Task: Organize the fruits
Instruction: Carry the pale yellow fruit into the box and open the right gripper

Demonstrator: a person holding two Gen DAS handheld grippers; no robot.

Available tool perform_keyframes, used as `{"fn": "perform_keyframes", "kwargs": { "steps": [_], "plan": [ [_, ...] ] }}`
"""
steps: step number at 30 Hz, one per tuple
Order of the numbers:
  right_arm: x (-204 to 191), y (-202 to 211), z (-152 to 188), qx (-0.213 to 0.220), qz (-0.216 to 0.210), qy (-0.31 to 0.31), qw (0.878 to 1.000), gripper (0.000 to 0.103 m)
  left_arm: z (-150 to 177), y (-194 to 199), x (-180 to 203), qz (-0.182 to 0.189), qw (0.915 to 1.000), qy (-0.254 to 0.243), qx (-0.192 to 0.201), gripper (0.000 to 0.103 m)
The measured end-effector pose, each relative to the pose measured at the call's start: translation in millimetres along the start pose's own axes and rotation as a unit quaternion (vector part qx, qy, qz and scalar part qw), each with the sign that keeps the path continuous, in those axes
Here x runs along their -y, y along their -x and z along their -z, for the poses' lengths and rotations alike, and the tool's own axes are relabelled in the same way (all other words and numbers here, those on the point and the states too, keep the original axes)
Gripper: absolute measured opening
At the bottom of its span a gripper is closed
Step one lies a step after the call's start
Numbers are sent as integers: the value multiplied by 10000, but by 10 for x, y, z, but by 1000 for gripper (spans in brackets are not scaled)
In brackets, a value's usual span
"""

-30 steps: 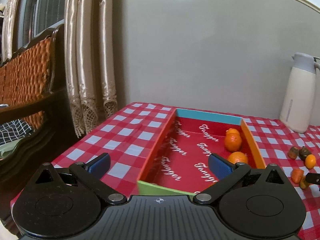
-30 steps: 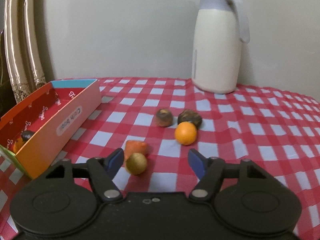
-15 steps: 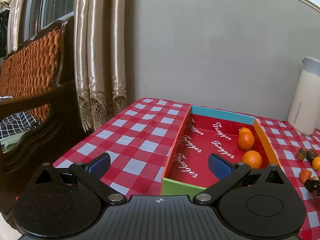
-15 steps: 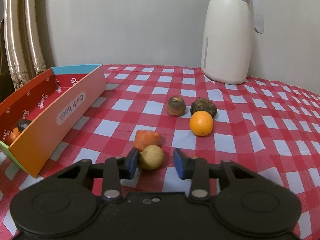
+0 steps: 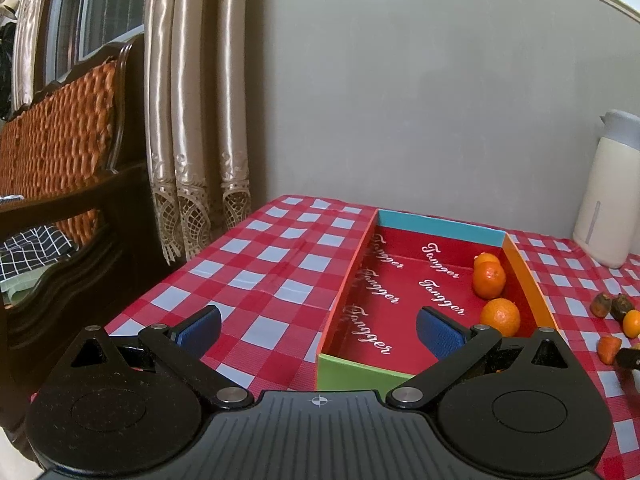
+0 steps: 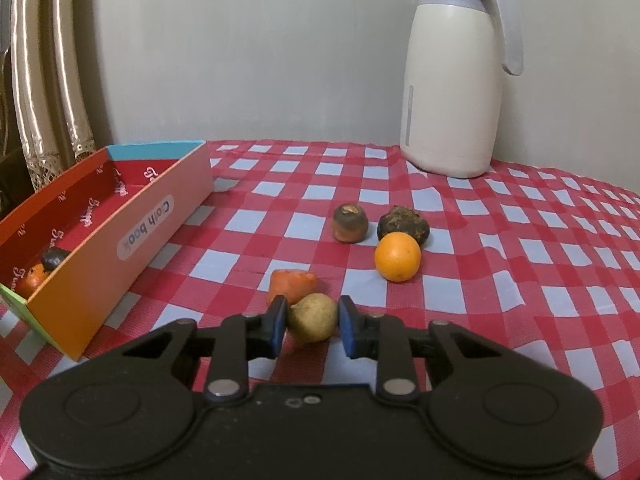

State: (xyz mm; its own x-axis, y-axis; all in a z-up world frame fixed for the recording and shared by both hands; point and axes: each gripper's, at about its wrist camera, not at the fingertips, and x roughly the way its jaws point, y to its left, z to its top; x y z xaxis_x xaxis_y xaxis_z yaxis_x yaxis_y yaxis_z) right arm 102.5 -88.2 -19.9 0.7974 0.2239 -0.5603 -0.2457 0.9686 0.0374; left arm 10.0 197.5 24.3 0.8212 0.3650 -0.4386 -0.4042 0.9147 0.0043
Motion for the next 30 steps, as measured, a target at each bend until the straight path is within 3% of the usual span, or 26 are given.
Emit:
{"fn": "perform_keyframes", "kwargs": {
  "steps": [12, 21, 30],
  "plan": [
    [-257, 121, -178, 341, -330, -8, 9989, 26, 7, 51, -274, -245, 9997, 20, 4, 103],
    [-841, 236, -367, 776, -986, 185, 9919, 26, 19, 66, -620, -473, 9988, 152, -32, 103],
    [-1328, 121, -390, 715, -1420, 395, 9865, 27, 37, 58, -853, -625, 9978, 188, -73, 103]
  ]
}}
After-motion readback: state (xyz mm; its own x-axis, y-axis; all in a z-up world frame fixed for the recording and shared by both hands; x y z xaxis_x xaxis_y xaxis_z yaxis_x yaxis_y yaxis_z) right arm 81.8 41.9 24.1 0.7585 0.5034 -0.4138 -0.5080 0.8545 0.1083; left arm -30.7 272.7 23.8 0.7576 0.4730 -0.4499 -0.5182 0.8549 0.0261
